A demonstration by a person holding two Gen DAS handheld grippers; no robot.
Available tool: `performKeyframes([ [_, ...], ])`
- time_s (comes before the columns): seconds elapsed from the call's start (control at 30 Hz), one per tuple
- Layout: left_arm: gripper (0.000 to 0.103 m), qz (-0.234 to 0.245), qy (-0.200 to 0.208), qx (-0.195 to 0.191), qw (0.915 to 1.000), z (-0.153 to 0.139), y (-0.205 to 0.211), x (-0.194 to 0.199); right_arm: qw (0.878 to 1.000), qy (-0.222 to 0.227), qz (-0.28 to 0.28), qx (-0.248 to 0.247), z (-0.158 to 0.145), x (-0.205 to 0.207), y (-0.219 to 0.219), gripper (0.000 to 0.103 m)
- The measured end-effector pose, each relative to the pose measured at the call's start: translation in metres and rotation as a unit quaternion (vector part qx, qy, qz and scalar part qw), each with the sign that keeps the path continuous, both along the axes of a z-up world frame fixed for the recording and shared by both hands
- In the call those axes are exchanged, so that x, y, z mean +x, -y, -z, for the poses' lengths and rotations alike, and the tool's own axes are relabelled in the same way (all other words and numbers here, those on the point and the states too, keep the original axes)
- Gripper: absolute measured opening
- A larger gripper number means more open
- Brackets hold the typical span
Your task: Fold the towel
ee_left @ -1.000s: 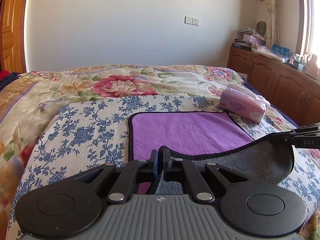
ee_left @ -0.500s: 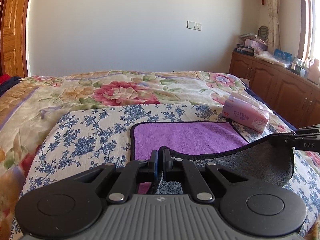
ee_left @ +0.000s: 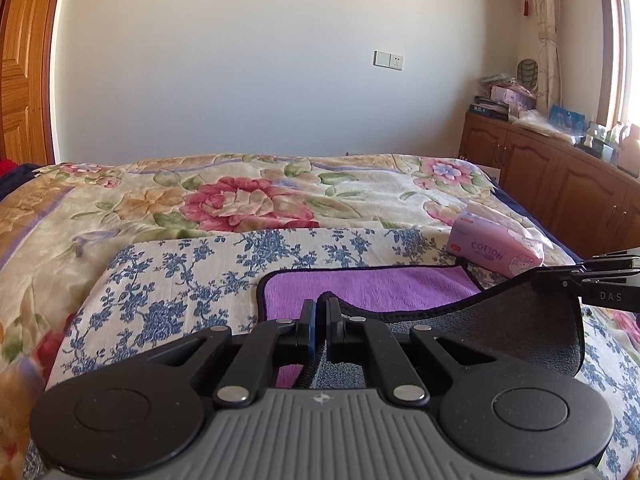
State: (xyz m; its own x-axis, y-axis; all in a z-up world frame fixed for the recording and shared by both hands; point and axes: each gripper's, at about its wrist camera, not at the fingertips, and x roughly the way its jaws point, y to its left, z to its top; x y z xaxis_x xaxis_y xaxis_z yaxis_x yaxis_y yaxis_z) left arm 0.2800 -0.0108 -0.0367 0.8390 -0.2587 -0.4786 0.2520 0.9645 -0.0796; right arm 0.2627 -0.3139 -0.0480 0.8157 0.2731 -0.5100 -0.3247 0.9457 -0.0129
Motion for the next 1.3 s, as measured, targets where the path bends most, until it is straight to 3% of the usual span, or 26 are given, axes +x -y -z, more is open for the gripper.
performKeyframes([
  [0.8, 0.006, -0.007, 0.018, 0.002, 0.9998, 0.0, 0.012, 0.052, 1.0, 0.029, -0.001, 0.0, 0.004, 0.046, 0.003, 0.005],
  [1.3, 0.006, -0.016, 0.034, 0.029, 0.9989, 0.005, 0.016, 0.086, 0.999, 0.044, 0.002, -0.007, 0.012, 0.077, -0.001, 0.005],
])
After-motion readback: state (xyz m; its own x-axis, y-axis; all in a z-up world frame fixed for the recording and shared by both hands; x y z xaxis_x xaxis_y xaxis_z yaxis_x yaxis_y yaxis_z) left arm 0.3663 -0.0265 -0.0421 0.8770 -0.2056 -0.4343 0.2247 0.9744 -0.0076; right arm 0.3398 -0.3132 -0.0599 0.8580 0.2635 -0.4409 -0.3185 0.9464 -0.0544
